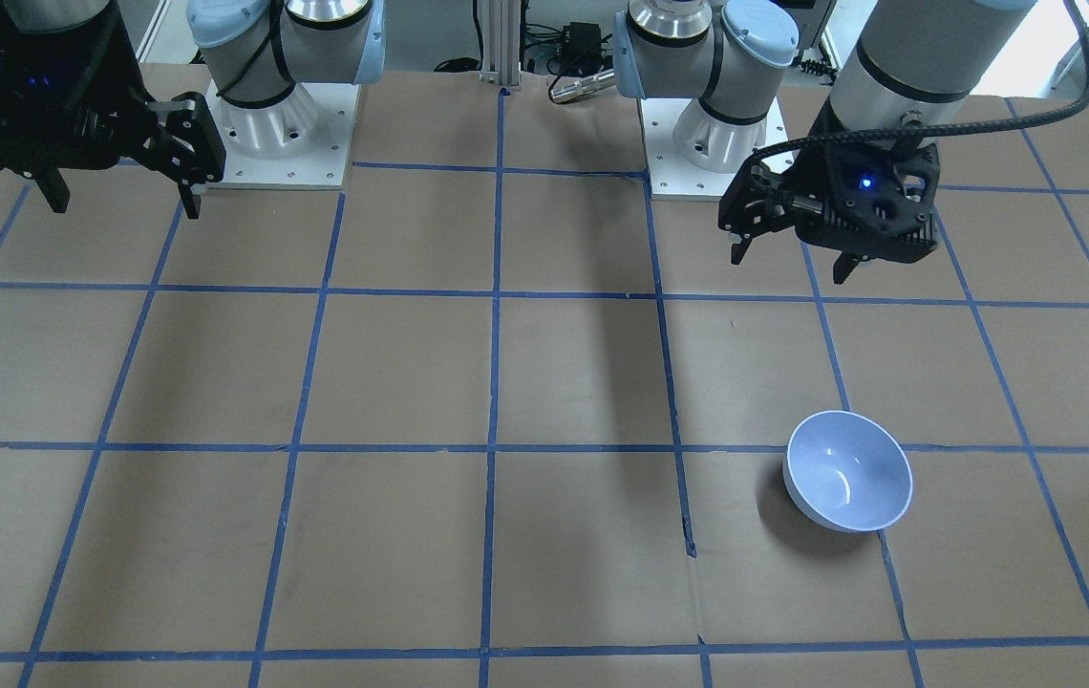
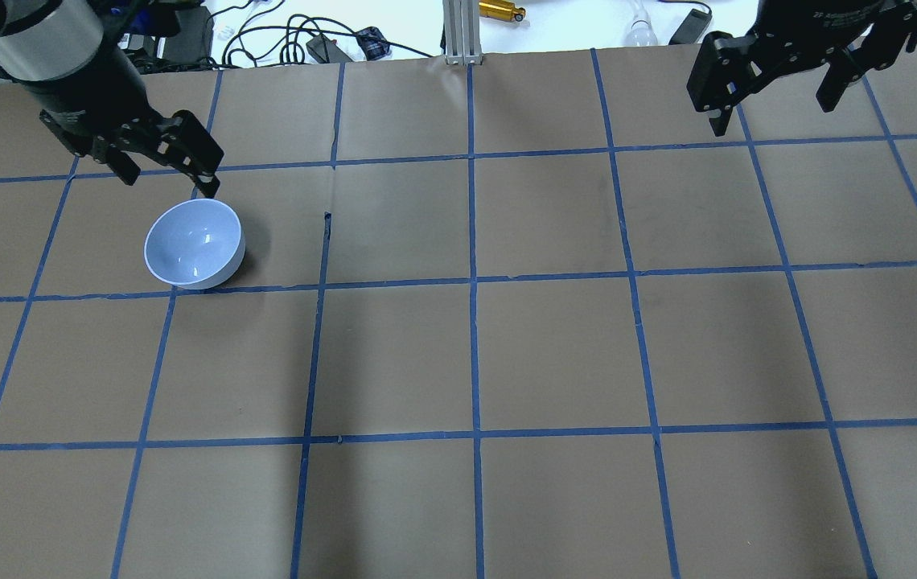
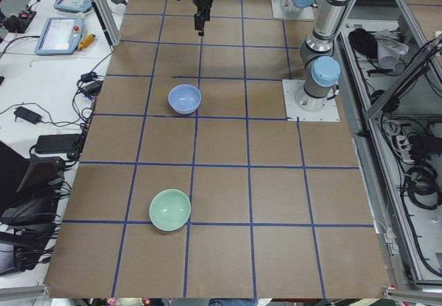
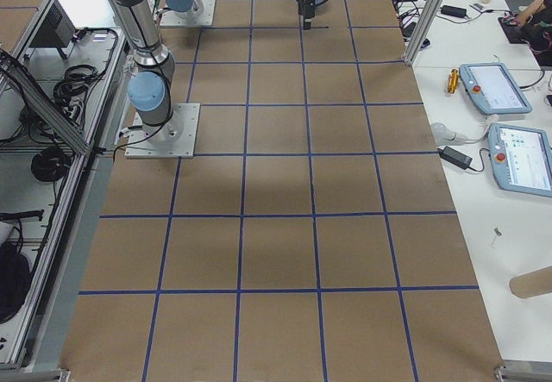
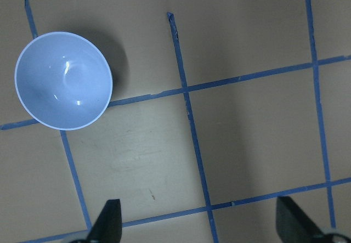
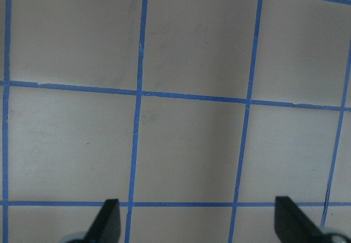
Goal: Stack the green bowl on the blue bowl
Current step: 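Move the left gripper away from the blue bowl toward the green bowl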
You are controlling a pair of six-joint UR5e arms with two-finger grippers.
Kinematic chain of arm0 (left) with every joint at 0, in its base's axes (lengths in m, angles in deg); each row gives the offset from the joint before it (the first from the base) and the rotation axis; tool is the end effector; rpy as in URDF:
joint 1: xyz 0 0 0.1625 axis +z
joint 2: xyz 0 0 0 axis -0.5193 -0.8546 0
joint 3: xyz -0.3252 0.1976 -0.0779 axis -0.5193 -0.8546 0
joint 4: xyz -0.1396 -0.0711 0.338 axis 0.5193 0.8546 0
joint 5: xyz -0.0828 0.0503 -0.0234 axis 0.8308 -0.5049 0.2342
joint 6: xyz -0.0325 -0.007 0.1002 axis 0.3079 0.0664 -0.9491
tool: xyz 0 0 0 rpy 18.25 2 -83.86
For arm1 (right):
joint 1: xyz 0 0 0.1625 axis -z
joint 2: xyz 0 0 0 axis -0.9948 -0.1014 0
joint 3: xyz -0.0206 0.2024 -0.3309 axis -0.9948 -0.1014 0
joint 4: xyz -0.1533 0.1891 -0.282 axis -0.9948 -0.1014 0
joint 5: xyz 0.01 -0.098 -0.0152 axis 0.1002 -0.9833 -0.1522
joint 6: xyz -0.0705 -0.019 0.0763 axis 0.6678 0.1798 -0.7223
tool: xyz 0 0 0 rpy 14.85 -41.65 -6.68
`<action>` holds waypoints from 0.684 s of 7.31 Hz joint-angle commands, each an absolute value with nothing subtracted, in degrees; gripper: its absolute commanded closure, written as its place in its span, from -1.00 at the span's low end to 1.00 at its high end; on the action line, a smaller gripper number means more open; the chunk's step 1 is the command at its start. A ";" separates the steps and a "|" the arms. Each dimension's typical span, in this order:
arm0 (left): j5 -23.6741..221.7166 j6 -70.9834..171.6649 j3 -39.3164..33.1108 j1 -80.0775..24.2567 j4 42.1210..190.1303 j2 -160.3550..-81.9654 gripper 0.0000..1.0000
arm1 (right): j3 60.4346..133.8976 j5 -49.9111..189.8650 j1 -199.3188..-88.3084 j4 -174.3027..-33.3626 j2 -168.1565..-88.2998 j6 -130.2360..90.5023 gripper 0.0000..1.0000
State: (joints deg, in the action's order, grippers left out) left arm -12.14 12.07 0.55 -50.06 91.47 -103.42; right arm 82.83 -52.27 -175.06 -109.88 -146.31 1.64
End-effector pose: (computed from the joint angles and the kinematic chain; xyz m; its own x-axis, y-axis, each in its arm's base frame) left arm -0.0634 -0.4735 0.4489 -0.9664 0.2568 0.0115 0.2569 0.9664 0.0102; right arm 0.1234 -0.4592 0.5065 -0.9819 -0.0964 0.1627 -0.1014 0.9946 -0.0228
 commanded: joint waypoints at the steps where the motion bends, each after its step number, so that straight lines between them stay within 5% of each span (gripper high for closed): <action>1: -11.99 -2.64 0.50 -40.04 91.95 -104.19 -1.00 | 82.83 -52.27 -175.06 -109.88 -146.31 1.64 -1.00; 5: -12.07 -31.98 0.33 -25.36 89.69 -108.49 -1.00 | 82.83 -52.27 -175.06 -109.88 -146.31 1.64 -1.00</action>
